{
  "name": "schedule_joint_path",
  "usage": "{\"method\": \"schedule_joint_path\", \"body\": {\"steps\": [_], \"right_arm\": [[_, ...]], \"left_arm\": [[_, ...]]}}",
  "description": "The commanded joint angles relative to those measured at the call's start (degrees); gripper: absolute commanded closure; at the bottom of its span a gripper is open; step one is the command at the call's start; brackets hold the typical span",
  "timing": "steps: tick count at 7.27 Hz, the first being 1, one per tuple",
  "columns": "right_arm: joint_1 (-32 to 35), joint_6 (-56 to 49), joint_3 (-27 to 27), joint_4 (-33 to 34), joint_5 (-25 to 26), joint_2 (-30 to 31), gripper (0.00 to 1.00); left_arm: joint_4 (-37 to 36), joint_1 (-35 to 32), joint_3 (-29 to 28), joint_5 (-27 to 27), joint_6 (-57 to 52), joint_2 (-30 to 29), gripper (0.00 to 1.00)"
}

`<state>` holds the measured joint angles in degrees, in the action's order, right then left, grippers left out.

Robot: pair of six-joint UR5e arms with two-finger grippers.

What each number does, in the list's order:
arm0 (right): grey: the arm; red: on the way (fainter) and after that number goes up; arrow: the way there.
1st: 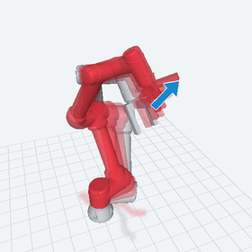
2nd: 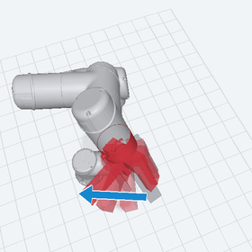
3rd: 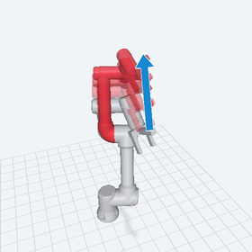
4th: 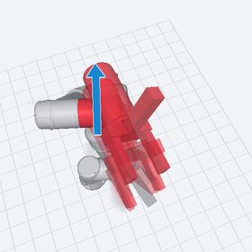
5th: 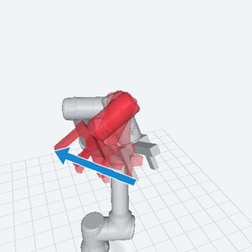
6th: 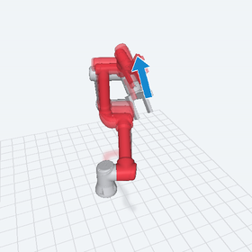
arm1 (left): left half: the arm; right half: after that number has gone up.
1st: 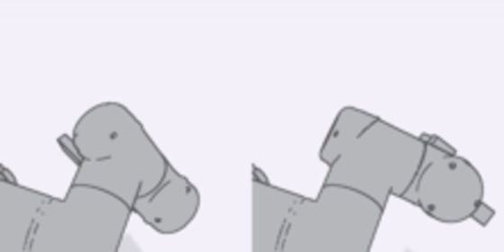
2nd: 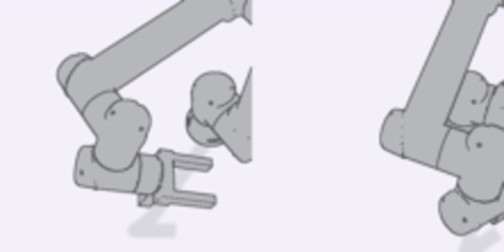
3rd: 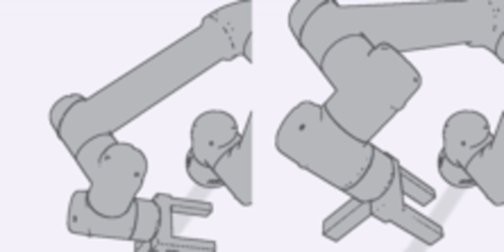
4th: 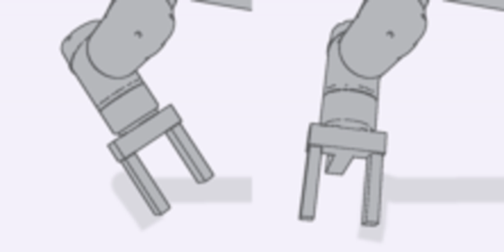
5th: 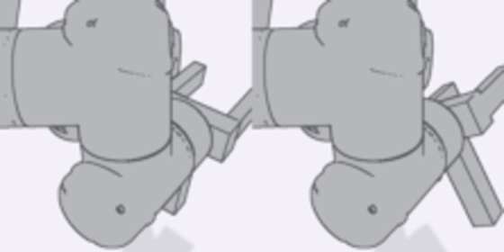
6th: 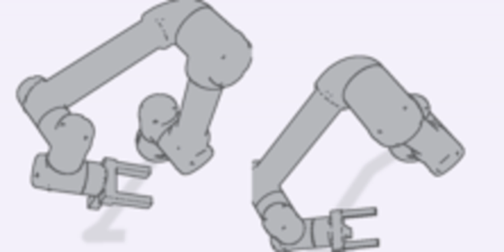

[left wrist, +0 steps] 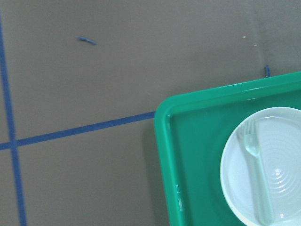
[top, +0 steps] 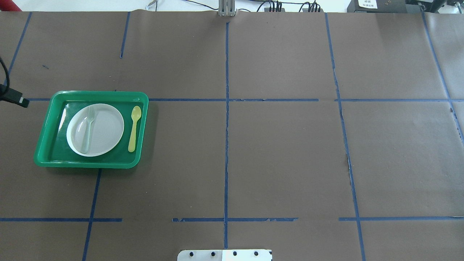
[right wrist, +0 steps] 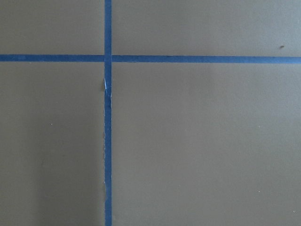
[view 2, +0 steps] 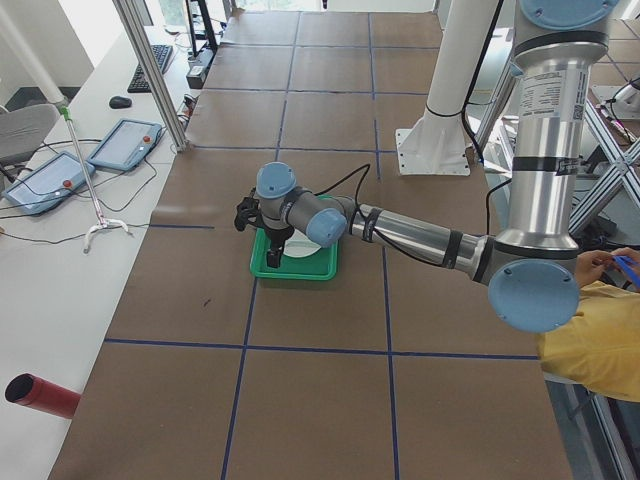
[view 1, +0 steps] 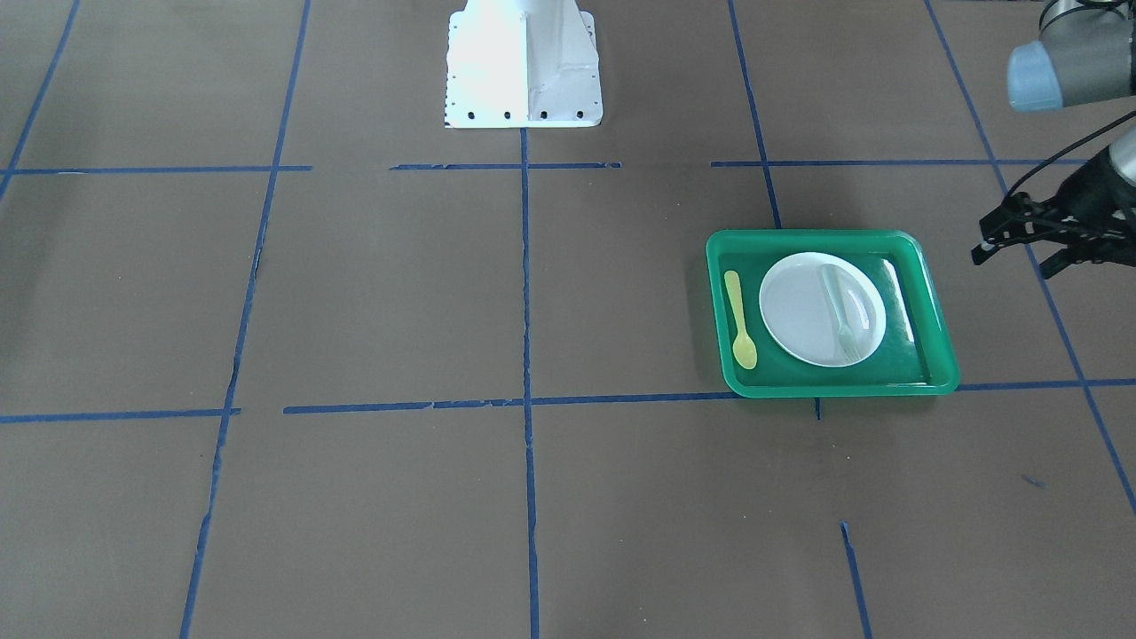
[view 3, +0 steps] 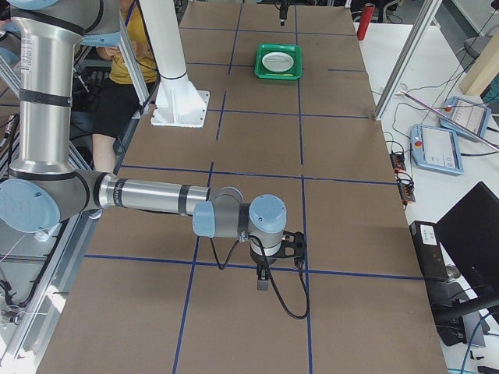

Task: Place fork
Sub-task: 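Reach the left gripper over the plate down to the pale green fork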

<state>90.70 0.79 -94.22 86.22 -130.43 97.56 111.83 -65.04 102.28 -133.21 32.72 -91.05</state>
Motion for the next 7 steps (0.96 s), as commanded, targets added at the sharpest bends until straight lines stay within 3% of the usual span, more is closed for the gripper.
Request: {"method": "schedule_joint_path", "body": {"steps": [1, 5, 7], "right_arm": [[0.0, 0.0, 0.0, 0.0, 0.0, 0.0, 0.00], [0.0, -0.1, 0.0, 0.0, 0.0, 0.0, 0.00], [0.0, 0.0, 0.0, 0.0, 0.0, 0.0, 0.00]], "left_arm": [[5.8, 15.5, 0.6, 10.9, 20.4, -0.8, 0.00], [3.0, 18.5, -5.0, 13.1, 22.5, -6.8, 0.02], [2.3, 19.0, -7.1, 13.2, 21.9, -8.3, 0.10]]}}
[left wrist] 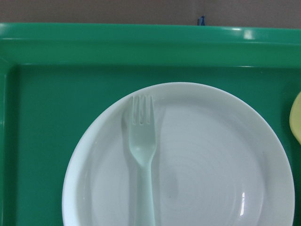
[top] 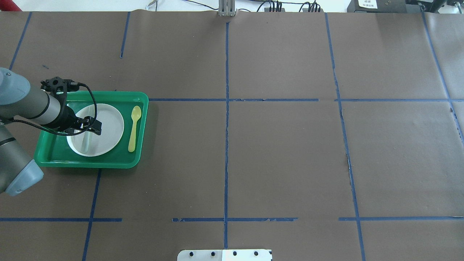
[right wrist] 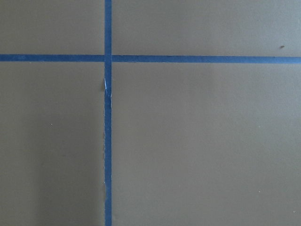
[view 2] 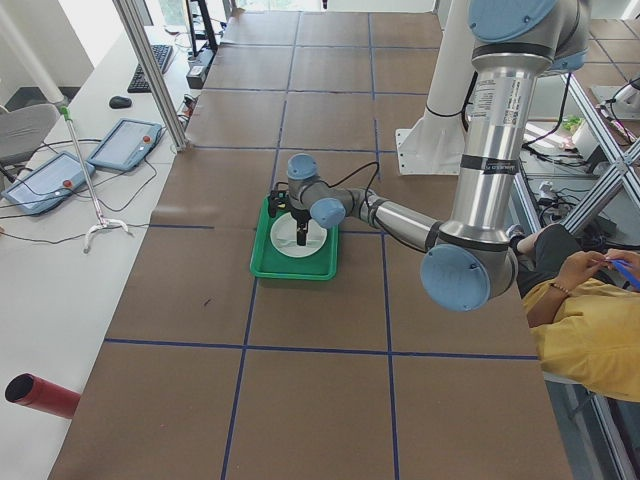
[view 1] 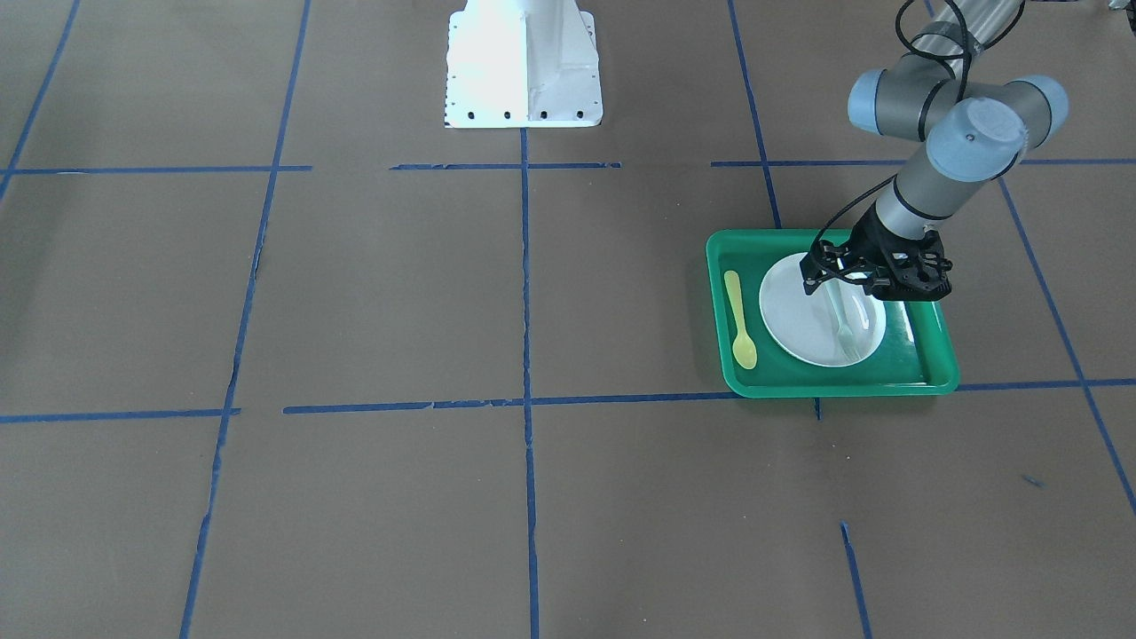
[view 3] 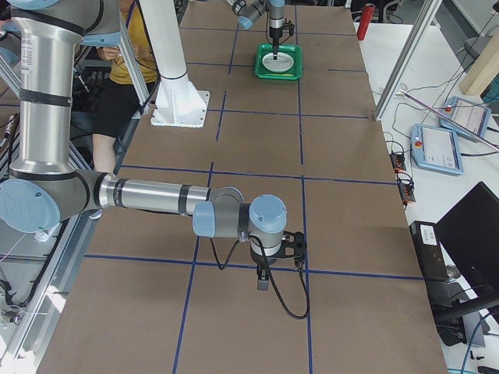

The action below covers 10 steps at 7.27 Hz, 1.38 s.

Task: Place fork
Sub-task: 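Reach the left gripper over the plate down to the pale green fork, then close the left gripper on the fork handle and lift it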

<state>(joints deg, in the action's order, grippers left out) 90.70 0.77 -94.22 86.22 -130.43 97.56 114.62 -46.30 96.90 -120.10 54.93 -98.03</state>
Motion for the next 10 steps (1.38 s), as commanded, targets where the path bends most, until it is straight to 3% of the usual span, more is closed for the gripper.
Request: {"method": "schedule_joint_path", "body": {"steps": [1, 5, 7, 10], "right_arm": [[0.0, 0.0, 0.0, -0.1, 0.0, 0.0, 0.00], [0.0, 0.0, 0.0, 0.0, 0.0, 0.0, 0.00], [0.0, 0.0, 0.0, -0.1, 0.0, 0.0, 0.00], [0.0, 0.0, 0.0, 0.0, 0.0, 0.0, 0.00]], "left_arm": [[-0.4, 0.2, -2.8, -0.1, -0.5, -2.4, 0.15], [-0.5, 0.2, -3.3, -0.1, -2.0, -2.1, 0.29], [-0.5, 0.1, -3.5, -0.1, -2.0, -2.1, 0.30], [-0.5, -0.3, -3.5, -0.1, -2.0, -2.0, 0.49]]}}
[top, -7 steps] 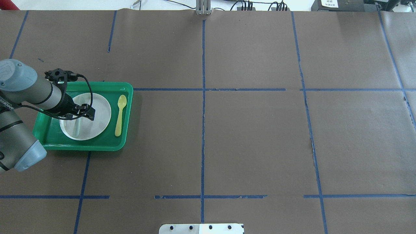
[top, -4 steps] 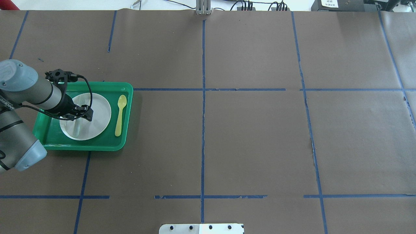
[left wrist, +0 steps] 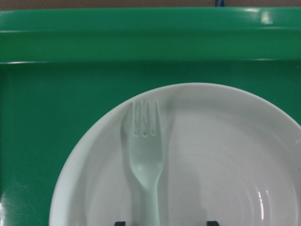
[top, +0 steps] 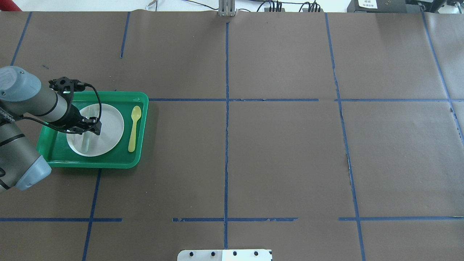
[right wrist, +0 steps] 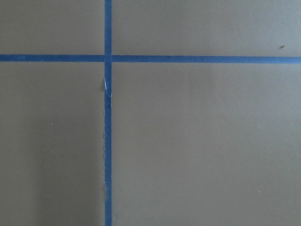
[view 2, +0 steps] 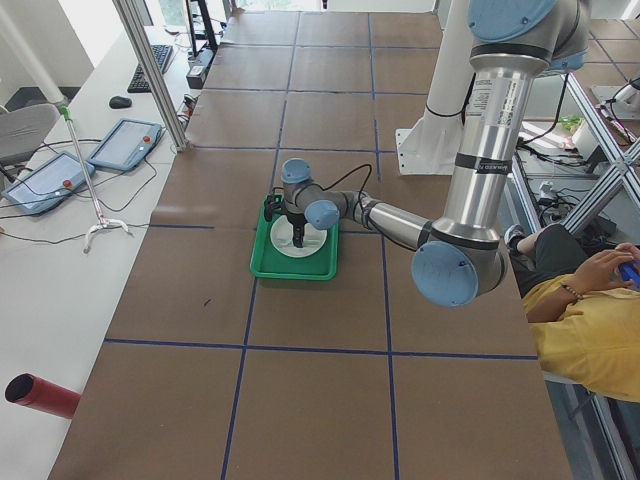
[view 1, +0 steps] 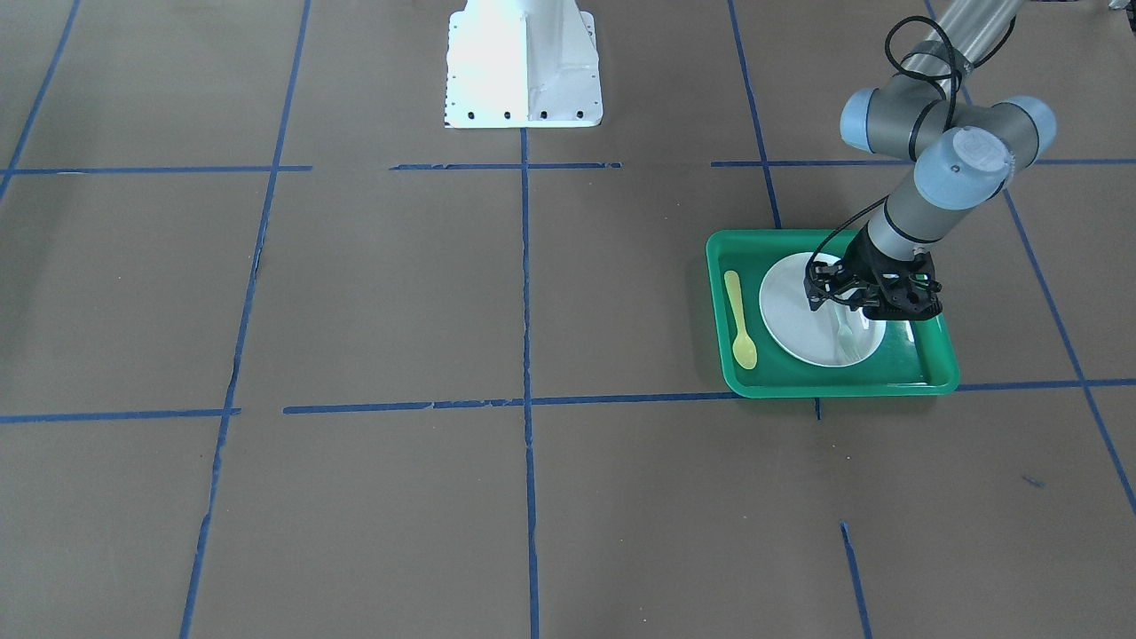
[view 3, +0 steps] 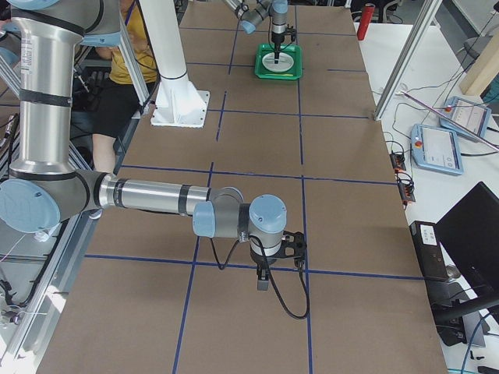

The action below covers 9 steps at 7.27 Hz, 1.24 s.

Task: Place fork
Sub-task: 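Close the left gripper on the fork handle and lift it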

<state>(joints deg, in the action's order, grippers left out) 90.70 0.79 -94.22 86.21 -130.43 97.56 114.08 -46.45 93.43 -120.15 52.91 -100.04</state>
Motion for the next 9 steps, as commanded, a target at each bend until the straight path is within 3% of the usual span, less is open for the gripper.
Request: {"method": "schedule_joint_path", "body": {"steps": [1, 4, 5, 8, 9], "right_arm": [[0.0, 0.0, 0.0, 0.0, 0.0, 0.0, 0.00], [0.0, -0.1, 0.0, -0.1, 0.0, 0.0, 0.00], [0.0, 0.0, 0.0, 0.0, 0.0, 0.0, 0.00], [0.0, 0.0, 0.0, 0.0, 0.0, 0.0, 0.00], [0.0, -0.1, 0.0, 0.0, 0.0, 0.0, 0.00]], "left_arm": [[0.0, -0.2, 0.0, 0.0, 0.0, 0.1, 0.51], [-0.1, -0.2, -0.4, 0.0, 0.0, 0.2, 0.53], [-0.1, -0.2, -0.4, 0.0, 0.0, 0.2, 0.59], [-0.1, -0.2, -0.3, 0.0, 0.0, 0.2, 1.00], [-0.1, -0.5, 0.2, -0.1, 0.1, 0.2, 1.00]]}}
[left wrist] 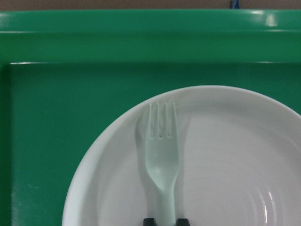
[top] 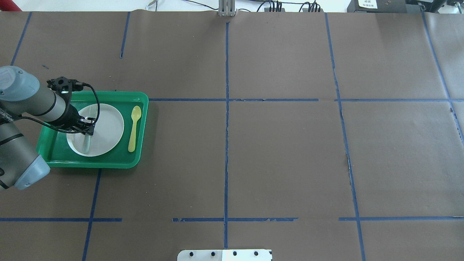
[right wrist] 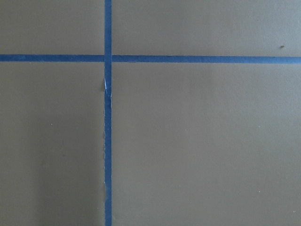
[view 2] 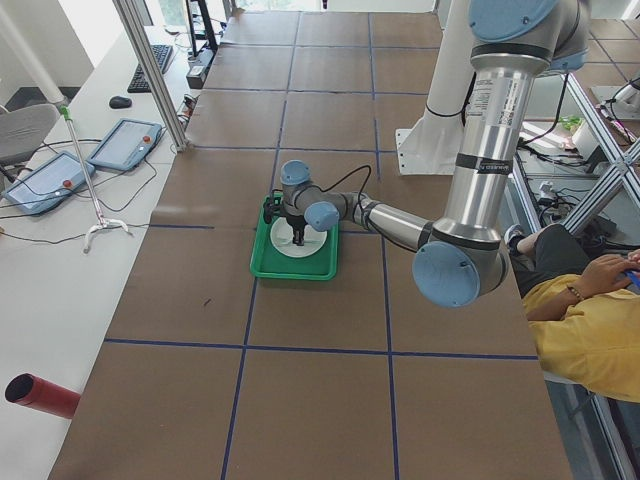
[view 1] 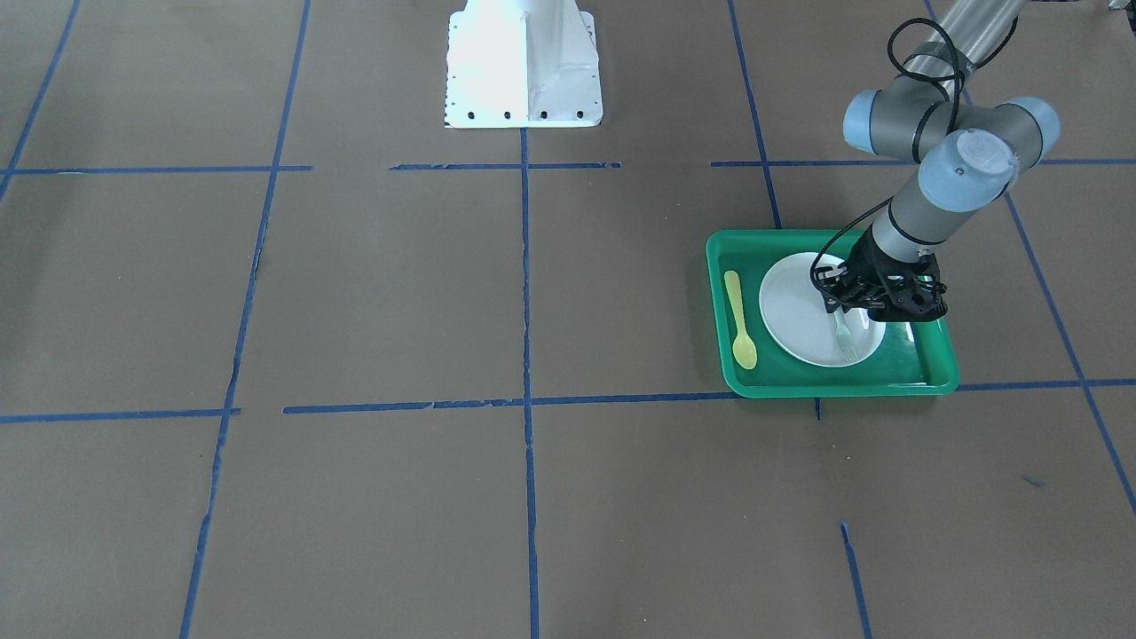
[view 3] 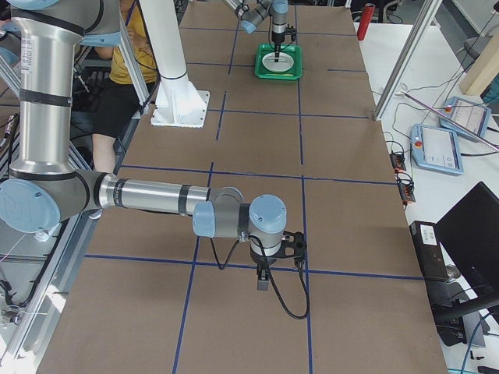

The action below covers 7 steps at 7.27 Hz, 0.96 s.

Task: Place fork
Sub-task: 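Carry the fork off the plate to the tray edge beside the plate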

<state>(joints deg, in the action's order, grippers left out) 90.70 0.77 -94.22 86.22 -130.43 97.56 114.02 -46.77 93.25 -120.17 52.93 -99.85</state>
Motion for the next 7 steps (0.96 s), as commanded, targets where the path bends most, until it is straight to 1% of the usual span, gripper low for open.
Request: {"method": "schedule_joint_path", "body": {"steps": [1, 2, 3, 4, 5, 7], "right_arm": [[0.0, 0.0, 0.0, 0.0, 0.0, 0.0, 0.00], [0.0, 0.0, 0.0, 0.0, 0.0, 0.0, 0.00], [0.0, -0.1, 0.0, 0.0, 0.0, 0.0, 0.00], [0.0, 0.0, 0.0, 0.0, 0.0, 0.0, 0.00], [0.0, 0.0, 0.0, 0.0, 0.0, 0.0, 0.00], [0.0, 0.0, 0.0, 0.0, 0.0, 0.0, 0.00]], "left_arm": [[0.0, -2.3, 1.0, -0.6, 0.1, 0.0, 1.00], [0.0, -4.2, 2.8, -0.8, 0.1, 1.0, 1.00], [0.4, -5.3, 4.4, -0.9, -0.9, 4.0, 1.00], [0.8, -6.8, 4.8, -0.9, -6.4, 7.1, 1.00], [0.9, -7.3, 4.3, -0.9, -8.0, 8.3, 1.00], [2.2, -6.8, 2.3, -0.9, -7.6, 7.5, 1.00]]}}
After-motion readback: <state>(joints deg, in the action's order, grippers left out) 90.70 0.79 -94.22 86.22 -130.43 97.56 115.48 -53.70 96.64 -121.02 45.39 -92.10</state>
